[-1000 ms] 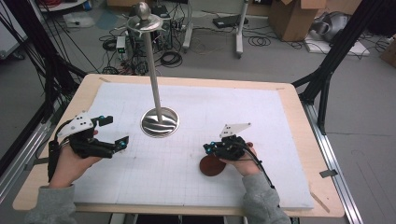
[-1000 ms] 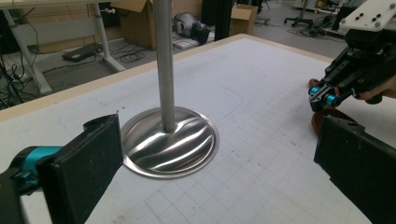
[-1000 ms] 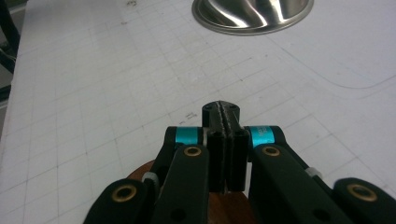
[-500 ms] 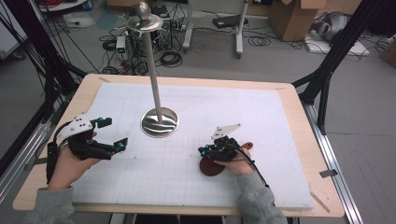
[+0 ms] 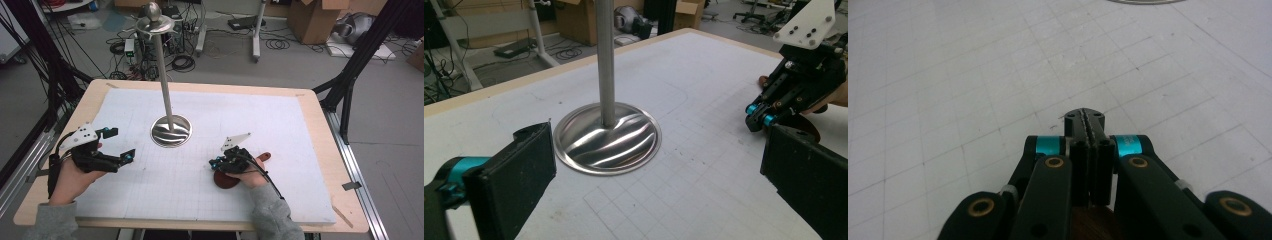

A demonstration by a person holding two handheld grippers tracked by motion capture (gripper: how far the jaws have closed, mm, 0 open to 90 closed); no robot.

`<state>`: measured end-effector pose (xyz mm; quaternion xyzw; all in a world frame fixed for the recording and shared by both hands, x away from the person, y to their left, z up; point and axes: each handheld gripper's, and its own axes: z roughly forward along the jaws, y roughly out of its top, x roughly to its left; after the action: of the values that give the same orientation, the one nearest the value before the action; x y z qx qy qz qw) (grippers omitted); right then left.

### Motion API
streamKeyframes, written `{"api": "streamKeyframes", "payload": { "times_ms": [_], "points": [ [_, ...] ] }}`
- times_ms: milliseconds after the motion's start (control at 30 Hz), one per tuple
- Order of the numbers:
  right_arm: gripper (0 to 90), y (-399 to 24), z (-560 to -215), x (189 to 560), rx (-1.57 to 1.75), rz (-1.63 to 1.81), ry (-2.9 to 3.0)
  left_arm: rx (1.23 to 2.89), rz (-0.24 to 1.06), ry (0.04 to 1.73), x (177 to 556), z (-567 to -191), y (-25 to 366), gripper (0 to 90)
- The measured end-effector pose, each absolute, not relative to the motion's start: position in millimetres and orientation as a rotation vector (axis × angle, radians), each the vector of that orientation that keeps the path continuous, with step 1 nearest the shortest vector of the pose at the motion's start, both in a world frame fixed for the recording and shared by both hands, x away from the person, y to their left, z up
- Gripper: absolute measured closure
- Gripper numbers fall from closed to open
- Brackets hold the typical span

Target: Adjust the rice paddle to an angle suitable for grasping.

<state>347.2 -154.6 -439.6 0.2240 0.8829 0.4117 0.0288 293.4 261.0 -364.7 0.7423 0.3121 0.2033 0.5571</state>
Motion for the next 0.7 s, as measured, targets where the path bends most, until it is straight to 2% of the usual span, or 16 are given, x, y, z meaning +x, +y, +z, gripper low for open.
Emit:
{"api": "streamKeyframes", "payload": {
  "times_ms": [700],
  "points": [
    [89.8,-152.2,-437.7,338.0,0.676,1.133,2.761,1.75,0.479,0.719,299.3,-363.3,255.8,1.7]
  ]
}}
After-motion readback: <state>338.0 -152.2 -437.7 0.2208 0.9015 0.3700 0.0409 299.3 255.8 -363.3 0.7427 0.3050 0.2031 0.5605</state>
